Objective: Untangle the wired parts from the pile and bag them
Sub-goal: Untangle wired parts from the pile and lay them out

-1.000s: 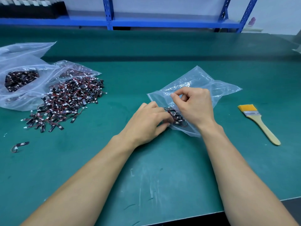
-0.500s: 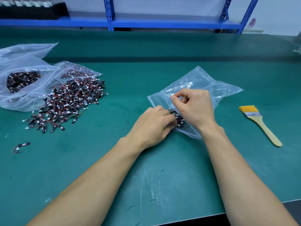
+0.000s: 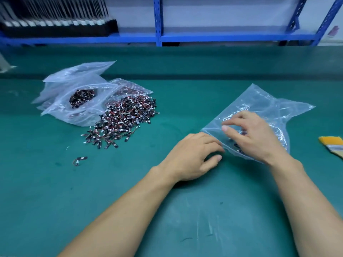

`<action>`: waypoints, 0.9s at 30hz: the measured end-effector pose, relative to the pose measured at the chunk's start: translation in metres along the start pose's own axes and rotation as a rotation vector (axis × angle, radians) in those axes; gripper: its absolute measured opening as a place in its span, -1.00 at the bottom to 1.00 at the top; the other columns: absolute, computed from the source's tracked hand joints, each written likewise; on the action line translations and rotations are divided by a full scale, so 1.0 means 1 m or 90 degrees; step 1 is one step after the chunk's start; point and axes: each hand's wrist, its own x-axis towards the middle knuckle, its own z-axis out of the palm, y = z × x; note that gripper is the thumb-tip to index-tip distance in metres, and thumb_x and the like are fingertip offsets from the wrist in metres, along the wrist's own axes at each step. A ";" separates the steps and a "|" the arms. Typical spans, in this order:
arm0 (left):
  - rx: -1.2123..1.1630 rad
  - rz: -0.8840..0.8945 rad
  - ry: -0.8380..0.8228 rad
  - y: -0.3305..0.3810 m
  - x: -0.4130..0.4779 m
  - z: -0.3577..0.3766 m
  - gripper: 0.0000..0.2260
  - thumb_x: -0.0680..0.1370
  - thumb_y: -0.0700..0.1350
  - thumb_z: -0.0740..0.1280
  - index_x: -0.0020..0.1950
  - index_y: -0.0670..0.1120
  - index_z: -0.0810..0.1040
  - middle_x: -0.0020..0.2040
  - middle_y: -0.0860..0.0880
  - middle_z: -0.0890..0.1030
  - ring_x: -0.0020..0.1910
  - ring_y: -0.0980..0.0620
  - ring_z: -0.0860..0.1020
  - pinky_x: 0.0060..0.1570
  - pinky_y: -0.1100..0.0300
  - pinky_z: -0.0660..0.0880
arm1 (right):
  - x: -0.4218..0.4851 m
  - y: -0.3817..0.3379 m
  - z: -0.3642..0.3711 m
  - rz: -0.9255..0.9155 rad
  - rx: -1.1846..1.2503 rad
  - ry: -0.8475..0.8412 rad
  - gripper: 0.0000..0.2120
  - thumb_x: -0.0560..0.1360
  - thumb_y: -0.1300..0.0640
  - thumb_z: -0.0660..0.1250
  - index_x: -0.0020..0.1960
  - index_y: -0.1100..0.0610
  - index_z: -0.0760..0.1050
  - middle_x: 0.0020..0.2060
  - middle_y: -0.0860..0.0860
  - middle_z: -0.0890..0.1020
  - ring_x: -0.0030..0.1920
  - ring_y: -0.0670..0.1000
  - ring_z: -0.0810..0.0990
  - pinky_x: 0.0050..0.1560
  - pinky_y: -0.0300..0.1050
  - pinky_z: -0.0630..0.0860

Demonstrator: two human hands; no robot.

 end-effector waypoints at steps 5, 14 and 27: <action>0.036 -0.175 0.094 -0.046 -0.036 -0.032 -0.84 0.59 -0.04 0.31 0.09 -0.04 0.63 0.09 0.04 0.64 0.10 -0.04 0.52 0.16 -0.02 0.45 | -0.001 0.001 0.000 0.055 -0.068 -0.124 -0.46 0.46 -0.48 0.05 -0.44 -0.14 0.47 -0.39 -0.11 0.52 -0.23 0.00 0.48 -0.22 -0.01 0.42; 0.238 -0.457 0.186 -0.104 -0.065 -0.058 -0.74 0.57 0.07 0.30 0.22 0.07 0.59 0.29 0.07 0.54 0.29 -0.06 0.37 0.24 0.01 0.26 | -0.003 -0.001 -0.013 0.235 -0.188 0.036 -0.66 0.50 -0.22 0.32 -0.30 -0.02 0.60 -0.44 -0.07 0.59 -0.26 0.12 0.60 -0.24 -0.08 0.50; 0.336 -0.522 0.109 -0.104 -0.061 -0.053 -0.70 0.55 0.17 0.27 0.14 0.07 0.66 0.24 0.13 0.57 0.28 -0.02 0.32 0.16 -0.01 0.08 | 0.003 -0.055 0.058 -0.090 -0.111 0.053 -0.90 0.49 0.05 0.46 -0.14 0.07 0.67 -0.17 -0.05 0.68 -0.16 0.07 0.49 -0.10 -0.04 0.45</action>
